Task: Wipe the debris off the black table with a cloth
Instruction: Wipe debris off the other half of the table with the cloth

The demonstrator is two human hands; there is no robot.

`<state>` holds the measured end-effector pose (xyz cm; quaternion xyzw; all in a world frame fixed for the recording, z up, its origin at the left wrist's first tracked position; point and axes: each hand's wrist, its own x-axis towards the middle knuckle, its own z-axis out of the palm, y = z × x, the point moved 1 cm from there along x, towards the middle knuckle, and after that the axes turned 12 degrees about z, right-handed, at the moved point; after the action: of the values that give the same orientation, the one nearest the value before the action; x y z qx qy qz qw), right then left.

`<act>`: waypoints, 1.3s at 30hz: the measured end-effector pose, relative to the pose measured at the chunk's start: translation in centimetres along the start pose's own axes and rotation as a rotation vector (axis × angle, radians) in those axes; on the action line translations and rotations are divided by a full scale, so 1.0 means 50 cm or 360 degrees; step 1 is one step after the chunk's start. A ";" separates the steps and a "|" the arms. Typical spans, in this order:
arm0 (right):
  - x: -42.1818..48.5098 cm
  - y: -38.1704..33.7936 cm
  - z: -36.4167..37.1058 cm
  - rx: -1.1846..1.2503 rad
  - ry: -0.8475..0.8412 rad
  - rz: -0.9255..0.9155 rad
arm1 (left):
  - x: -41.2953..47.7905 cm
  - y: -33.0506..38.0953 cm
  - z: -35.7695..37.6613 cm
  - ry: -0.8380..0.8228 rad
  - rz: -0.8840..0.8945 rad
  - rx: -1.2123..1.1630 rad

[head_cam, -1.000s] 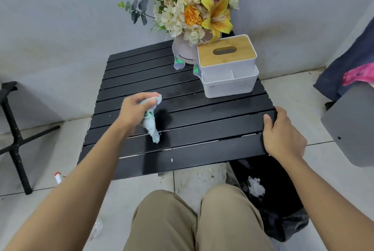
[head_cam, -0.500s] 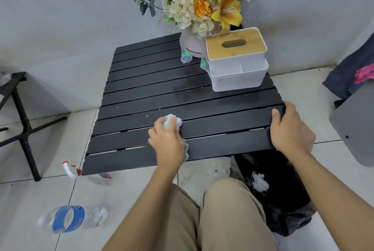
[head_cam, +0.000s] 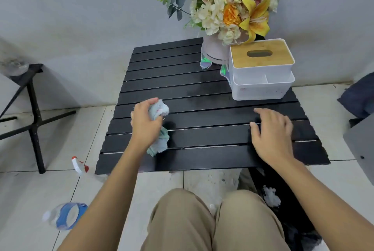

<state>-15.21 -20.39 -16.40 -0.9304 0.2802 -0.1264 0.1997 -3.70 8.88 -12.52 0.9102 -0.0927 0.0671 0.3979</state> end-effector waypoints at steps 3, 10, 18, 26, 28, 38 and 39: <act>-0.004 -0.095 0.045 0.0079 -0.0176 -0.0272 | 0.037 -0.044 0.014 -0.0071 -0.0213 0.0321; 0.023 -0.184 0.126 -0.0142 -0.0363 -0.0219 | 0.071 -0.053 0.029 -0.0051 -0.0189 -0.0010; 0.020 -0.184 0.140 -0.0296 -0.0250 -0.0228 | 0.109 -0.047 0.017 -0.0650 0.0316 0.0191; 0.020 -0.188 0.142 -0.0346 -0.0262 -0.0205 | 0.107 0.009 0.094 -0.0661 0.0450 -0.0162; 0.022 -0.185 0.141 -0.0341 -0.0268 -0.0201 | 0.113 0.024 0.088 -0.0727 0.0392 -0.0407; 0.020 -0.188 0.139 -0.0324 -0.0225 -0.0208 | 0.103 -0.100 -0.035 -0.0403 0.0222 0.0036; 0.020 -0.188 0.139 -0.0326 -0.0220 -0.0202 | 0.093 -0.101 -0.025 -0.0301 0.0262 0.0026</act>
<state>-7.57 -11.68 -18.28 -0.9683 0.2178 -0.0452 0.1139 1.90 12.61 -14.34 0.9050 -0.2037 0.0141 0.3732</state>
